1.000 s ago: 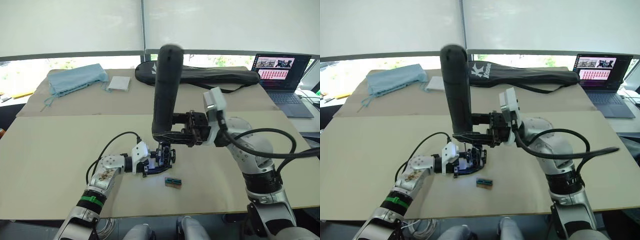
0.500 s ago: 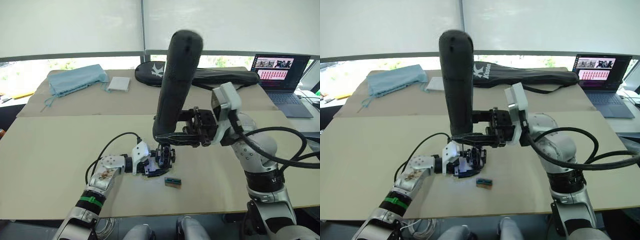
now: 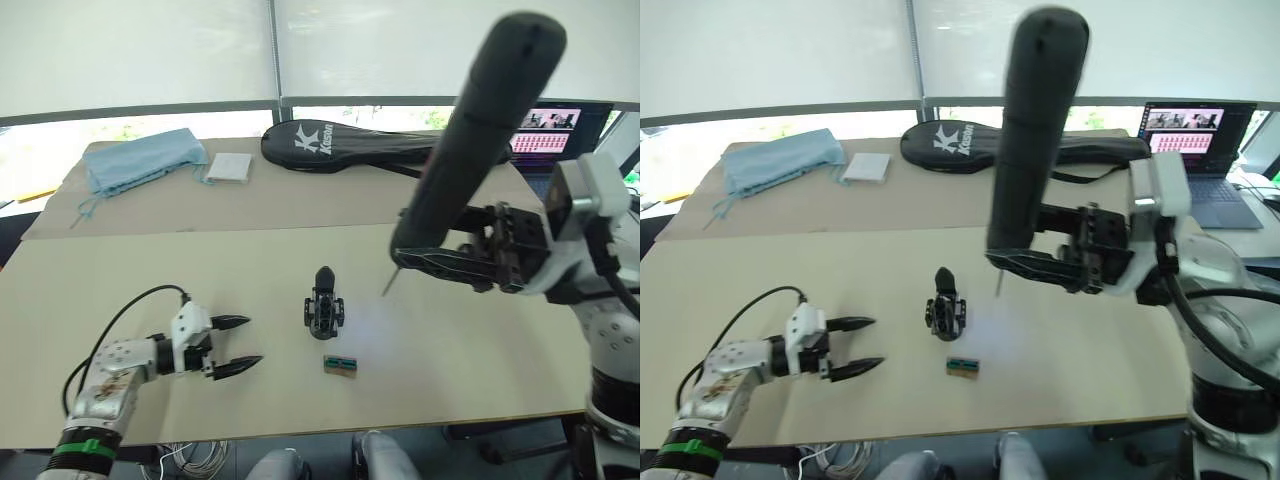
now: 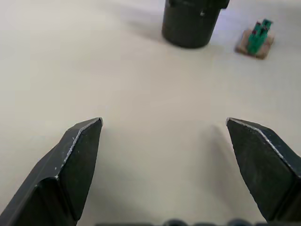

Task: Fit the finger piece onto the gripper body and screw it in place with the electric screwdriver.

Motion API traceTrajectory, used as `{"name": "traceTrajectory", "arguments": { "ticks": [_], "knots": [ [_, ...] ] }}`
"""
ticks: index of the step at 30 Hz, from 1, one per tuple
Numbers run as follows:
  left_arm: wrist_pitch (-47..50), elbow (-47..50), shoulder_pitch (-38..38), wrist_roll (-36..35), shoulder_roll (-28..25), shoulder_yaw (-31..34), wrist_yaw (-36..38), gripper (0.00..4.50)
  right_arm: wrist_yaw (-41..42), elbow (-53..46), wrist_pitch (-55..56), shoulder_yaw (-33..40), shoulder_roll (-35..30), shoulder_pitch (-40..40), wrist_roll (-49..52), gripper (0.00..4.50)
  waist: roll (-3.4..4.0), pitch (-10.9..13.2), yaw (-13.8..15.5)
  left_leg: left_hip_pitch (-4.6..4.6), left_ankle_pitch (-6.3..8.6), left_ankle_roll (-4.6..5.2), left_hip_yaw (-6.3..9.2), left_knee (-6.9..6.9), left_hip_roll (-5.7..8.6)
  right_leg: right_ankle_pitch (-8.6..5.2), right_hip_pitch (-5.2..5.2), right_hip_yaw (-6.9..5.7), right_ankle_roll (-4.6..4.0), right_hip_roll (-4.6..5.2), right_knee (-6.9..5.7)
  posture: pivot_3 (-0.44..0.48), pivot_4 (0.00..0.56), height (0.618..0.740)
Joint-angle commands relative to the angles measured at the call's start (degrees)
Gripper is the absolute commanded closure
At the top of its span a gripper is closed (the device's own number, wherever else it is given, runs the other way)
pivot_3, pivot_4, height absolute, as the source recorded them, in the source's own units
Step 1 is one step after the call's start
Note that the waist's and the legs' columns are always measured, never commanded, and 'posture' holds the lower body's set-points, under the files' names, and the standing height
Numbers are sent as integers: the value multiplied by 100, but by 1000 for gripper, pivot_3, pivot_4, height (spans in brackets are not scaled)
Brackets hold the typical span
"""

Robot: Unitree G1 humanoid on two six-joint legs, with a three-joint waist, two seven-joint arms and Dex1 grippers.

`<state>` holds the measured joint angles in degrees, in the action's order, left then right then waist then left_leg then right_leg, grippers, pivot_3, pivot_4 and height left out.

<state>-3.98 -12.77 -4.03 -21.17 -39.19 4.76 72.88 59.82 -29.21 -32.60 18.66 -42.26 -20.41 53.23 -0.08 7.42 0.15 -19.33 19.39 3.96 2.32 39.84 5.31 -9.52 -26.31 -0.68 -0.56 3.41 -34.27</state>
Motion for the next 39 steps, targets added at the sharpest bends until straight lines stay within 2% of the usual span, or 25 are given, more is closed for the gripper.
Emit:
{"name": "traceTrajectory", "arguments": {
  "ticks": [1,5,8,10,15,20,27,39],
  "knots": [
    [-528,-318,153,-332,-513,800,419,47,163,-157,358,977,-231,866,-177,2598,-15,11,62,1,1,2,0,1,-6,0,4,-6,0,-2,7,0,150,740],
    [-654,-539,229,-462,-762,1048,804,47,332,-113,729,1404,-164,1743,-402,2598,16,31,132,-3,9,16,-13,7,0,7,8,1,12,3,19,0,150,740],
    [-544,-359,343,-601,-848,1064,1073,47,408,-162,1038,1579,8,2365,-580,2598,6,36,147,0,14,25,-11,6,1,9,12,-4,18,4,22,0,150,740],
    [-386,-11,388,-667,-742,936,1052,47,291,-333,1056,1426,34,2302,-483,2598,14,44,130,-3,15,26,-15,6,1,9,8,-1,18,2,23,0,150,740],
    [484,1622,565,-753,-452,110,729,47,-211,-968,784,682,193,1760,-12,2598,10,94,43,4,13,19,-29,7,3,12,12,11,21,4,21,0,150,740],
    [774,2388,502,-314,-73,-745,283,47,-693,-1413,688,-119,415,1369,243,2598,0,114,54,2,3,4,-25,2,-4,12,6,2,17,-2,19,0,150,740],
    [492,2110,193,582,684,-1768,-335,47,-673,-1506,910,-914,647,1239,-5,2598,-11,120,77,0,4,8,-26,11,1,12,10,0,18,0,21,0,150,740],
    [404,1682,-220,1003,1194,-2192,-833,47,-576,-1249,1329,-1601,1003,1157,-764,2598,-11,120,74,3,2,6,-25,21,1,12,11,-3,18,-1,16,0,150,740]
  ]
}}
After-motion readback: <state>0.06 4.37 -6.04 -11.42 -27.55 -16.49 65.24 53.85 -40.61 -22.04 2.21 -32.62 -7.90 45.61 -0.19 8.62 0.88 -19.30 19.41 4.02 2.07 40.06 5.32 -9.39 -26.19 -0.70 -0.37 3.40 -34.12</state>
